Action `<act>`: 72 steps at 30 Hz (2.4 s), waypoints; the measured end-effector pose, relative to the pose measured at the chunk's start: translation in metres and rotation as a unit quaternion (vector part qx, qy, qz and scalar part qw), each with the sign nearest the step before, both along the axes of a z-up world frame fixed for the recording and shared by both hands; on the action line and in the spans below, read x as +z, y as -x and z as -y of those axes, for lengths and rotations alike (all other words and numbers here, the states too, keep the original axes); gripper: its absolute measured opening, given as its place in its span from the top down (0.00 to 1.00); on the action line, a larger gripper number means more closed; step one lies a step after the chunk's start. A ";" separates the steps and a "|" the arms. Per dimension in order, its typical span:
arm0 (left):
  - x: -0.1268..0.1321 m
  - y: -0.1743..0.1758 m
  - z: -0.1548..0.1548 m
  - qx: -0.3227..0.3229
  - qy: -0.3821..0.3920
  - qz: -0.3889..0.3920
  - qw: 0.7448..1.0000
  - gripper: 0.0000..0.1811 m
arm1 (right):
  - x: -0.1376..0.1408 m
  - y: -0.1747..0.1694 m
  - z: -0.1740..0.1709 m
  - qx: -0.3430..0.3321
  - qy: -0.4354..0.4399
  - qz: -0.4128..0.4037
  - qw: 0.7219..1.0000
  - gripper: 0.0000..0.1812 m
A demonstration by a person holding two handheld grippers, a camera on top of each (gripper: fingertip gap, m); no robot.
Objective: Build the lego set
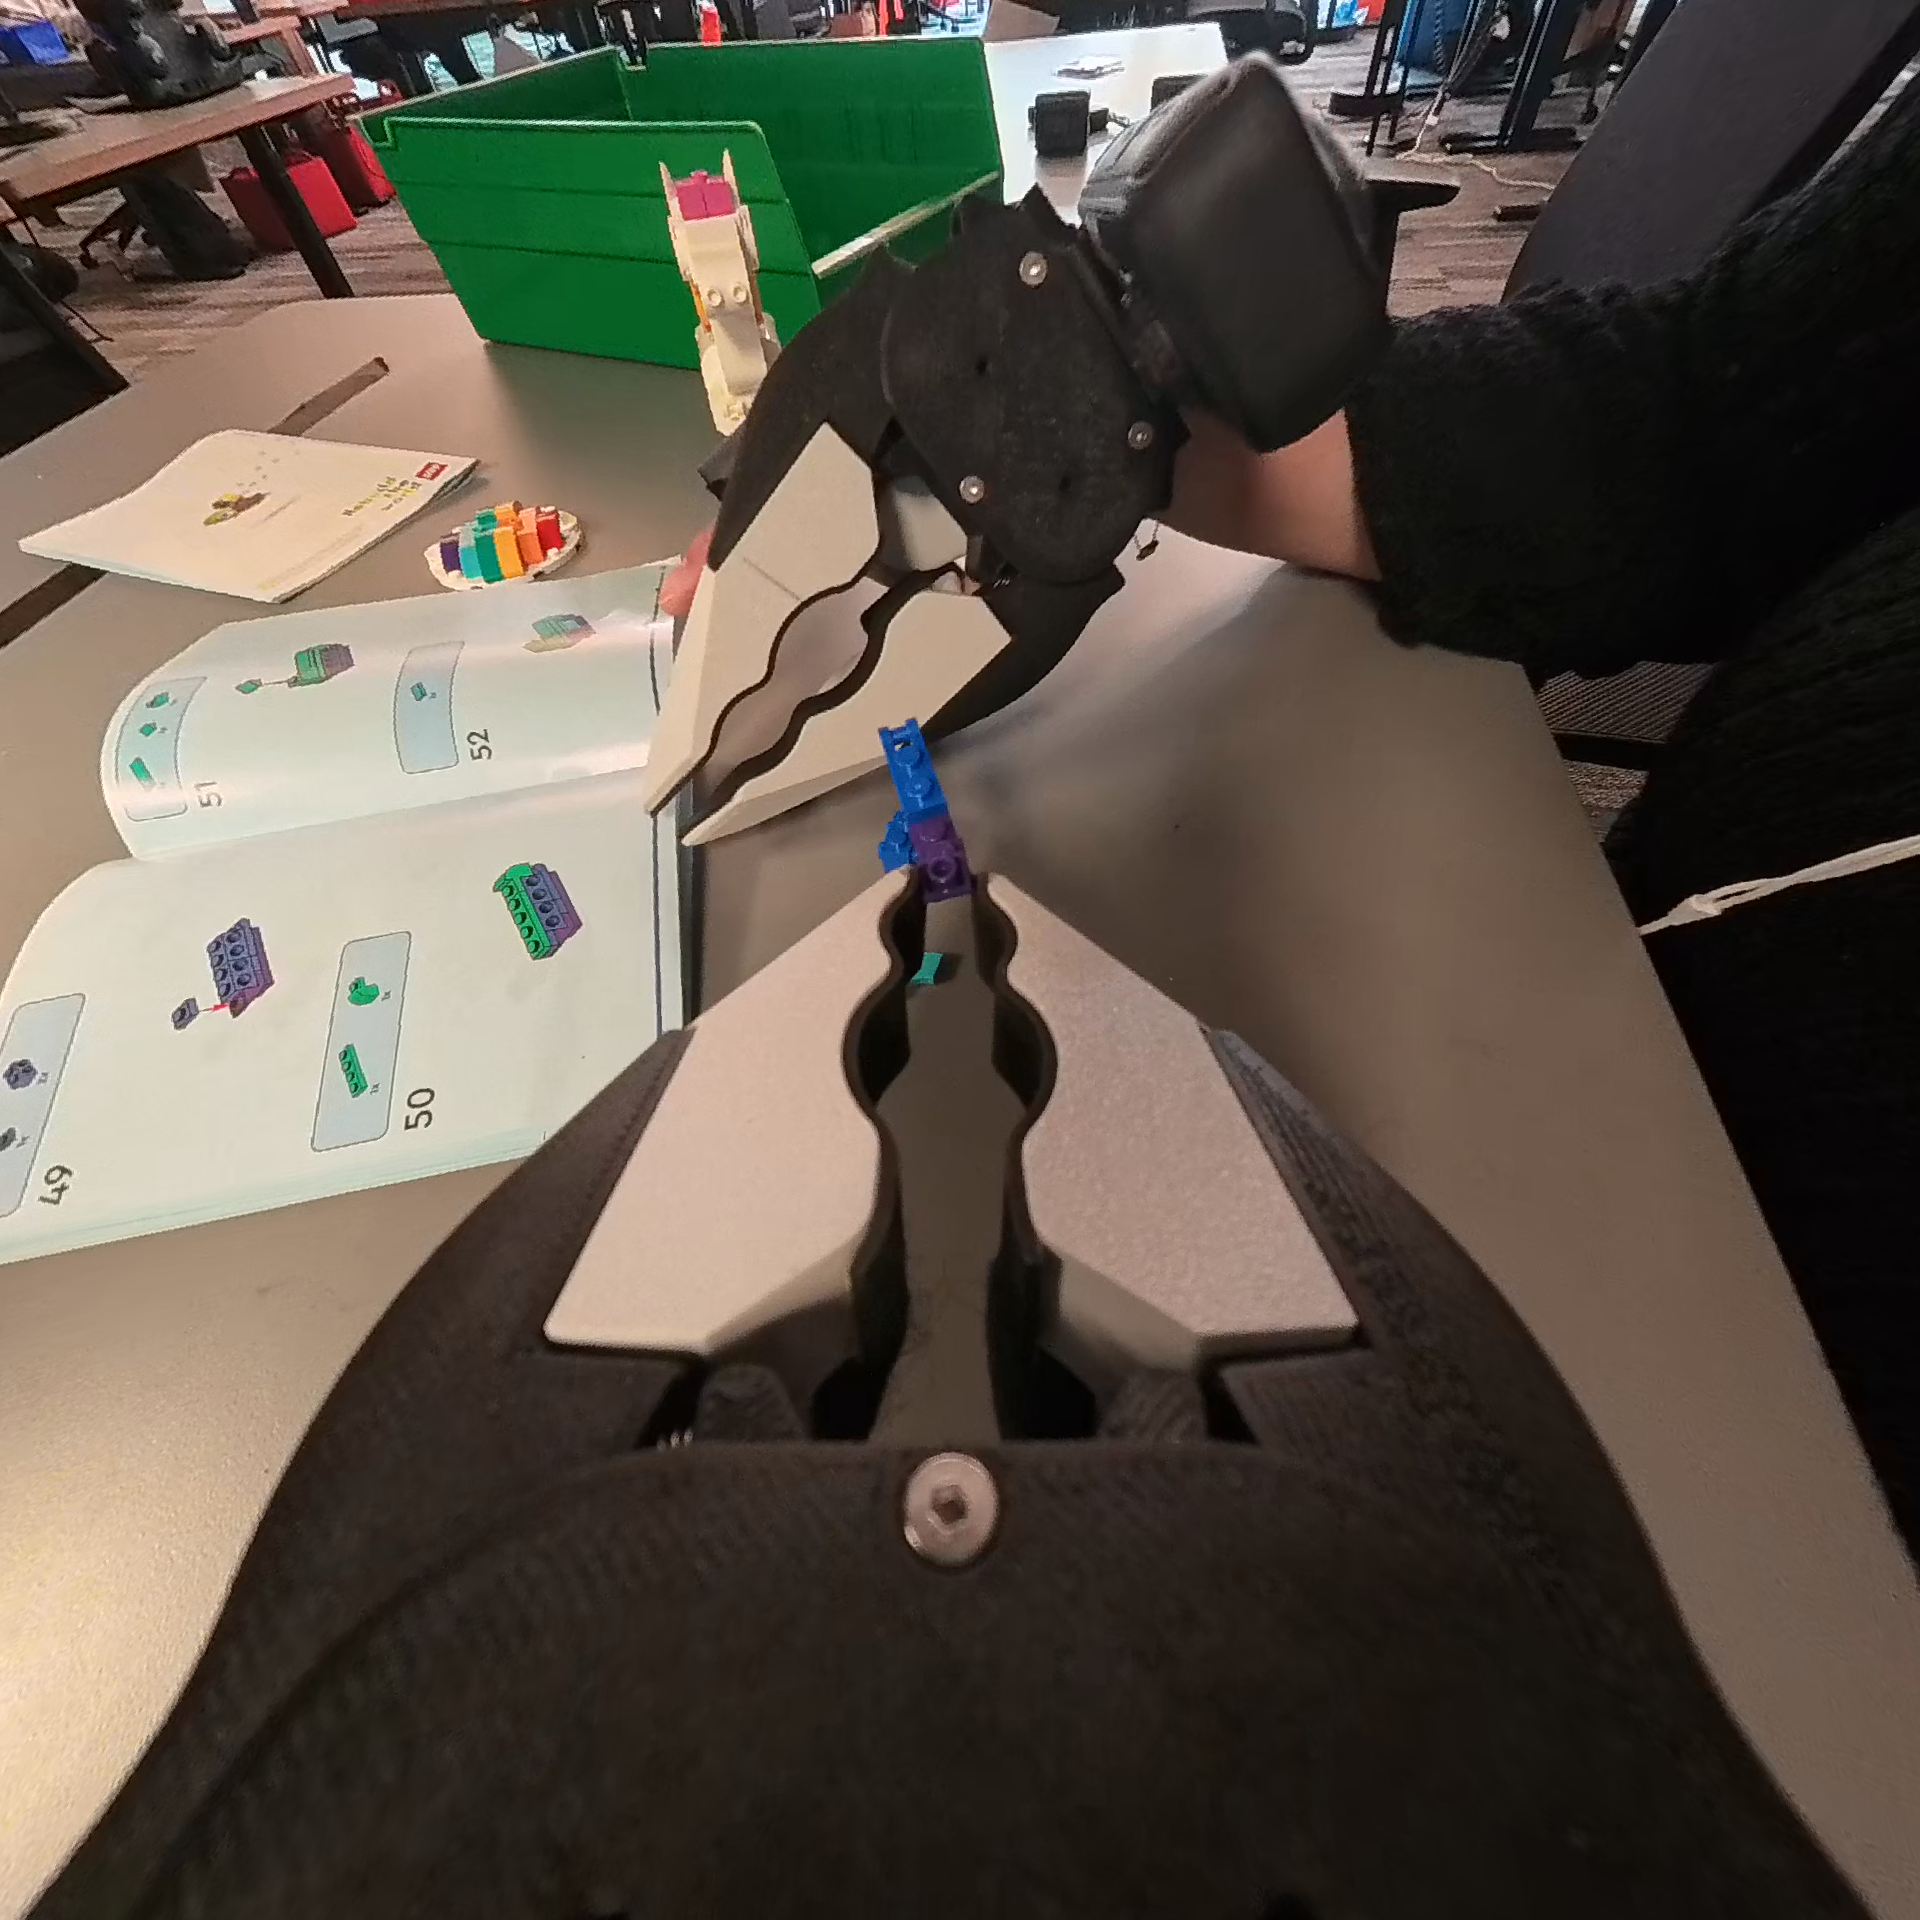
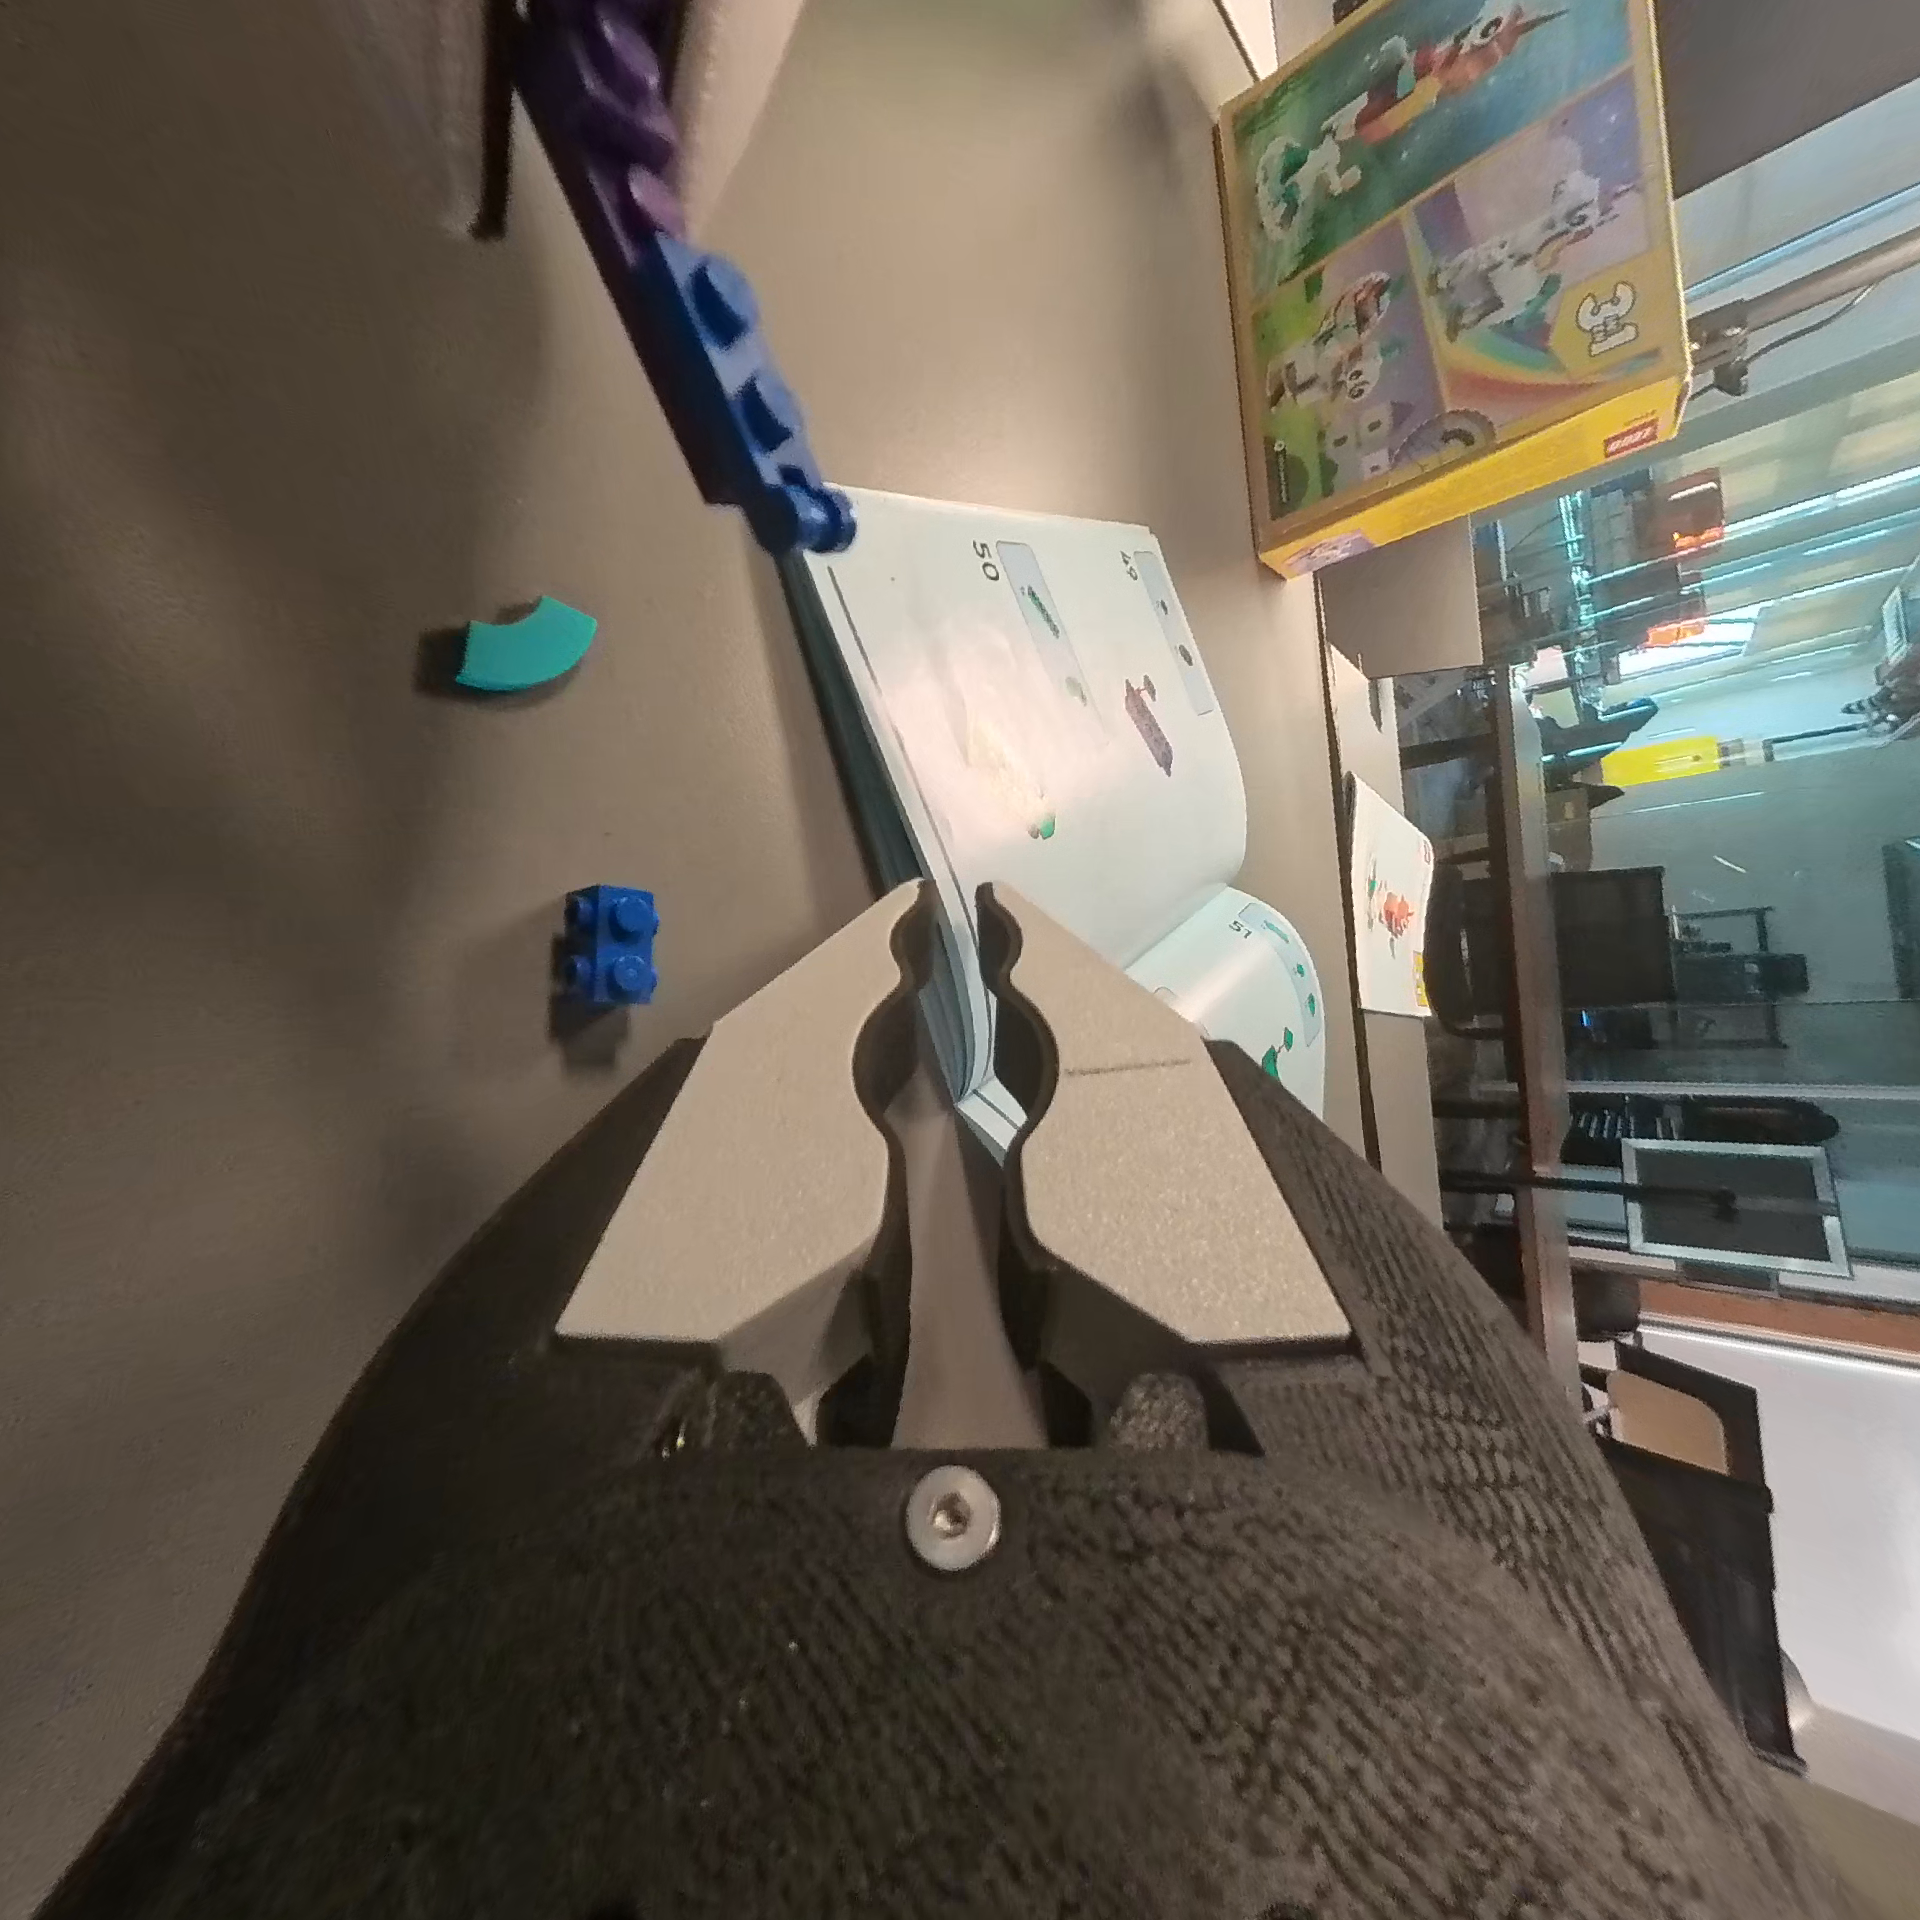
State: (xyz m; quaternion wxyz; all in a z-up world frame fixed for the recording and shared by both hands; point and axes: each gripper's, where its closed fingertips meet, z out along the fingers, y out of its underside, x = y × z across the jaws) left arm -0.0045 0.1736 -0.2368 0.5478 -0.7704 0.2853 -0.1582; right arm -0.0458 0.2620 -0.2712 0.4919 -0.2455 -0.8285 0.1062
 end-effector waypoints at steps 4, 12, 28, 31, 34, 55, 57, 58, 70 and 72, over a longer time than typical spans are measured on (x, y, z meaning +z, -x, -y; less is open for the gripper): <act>0.000 0.000 0.000 0.000 0.000 0.000 1.000 0.96 | 0.001 0.001 0.000 -0.002 -0.002 -0.003 1.000 0.97; 0.000 0.000 0.000 -0.001 0.001 0.000 1.000 0.96 | 0.004 0.003 -0.006 -0.015 -0.015 -0.017 1.000 0.97; -0.001 0.000 0.000 -0.001 0.001 -0.002 1.000 0.96 | 0.026 0.014 -0.043 -0.118 -0.014 -0.103 0.988 0.99; -0.001 0.000 0.000 -0.001 0.002 -0.003 1.000 0.96 | 0.035 0.020 -0.046 -0.129 -0.015 -0.132 0.983 0.98; -0.001 0.000 0.000 -0.001 0.002 -0.004 1.000 0.96 | 0.045 0.025 -0.052 -0.151 -0.003 -0.164 0.975 0.98; 0.001 0.001 0.000 0.000 0.005 0.010 1.000 0.96 | 0.064 0.003 -0.115 -0.279 0.415 -0.245 0.830 1.00; 0.001 0.001 0.000 0.001 0.005 0.012 1.000 0.96 | 0.064 0.001 -0.120 -0.282 0.442 -0.248 0.815 1.00; 0.001 0.001 0.000 0.001 0.005 0.013 1.000 0.96 | 0.064 0.000 -0.122 -0.283 0.451 -0.249 0.809 1.00; 0.002 0.002 -0.001 0.003 0.006 0.016 1.000 0.96 | 0.064 -0.001 -0.124 -0.286 0.464 -0.254 0.799 1.00; 0.002 0.002 0.000 0.003 0.007 0.016 1.000 0.96 | 0.065 -0.001 -0.124 -0.288 0.463 -0.255 0.799 1.00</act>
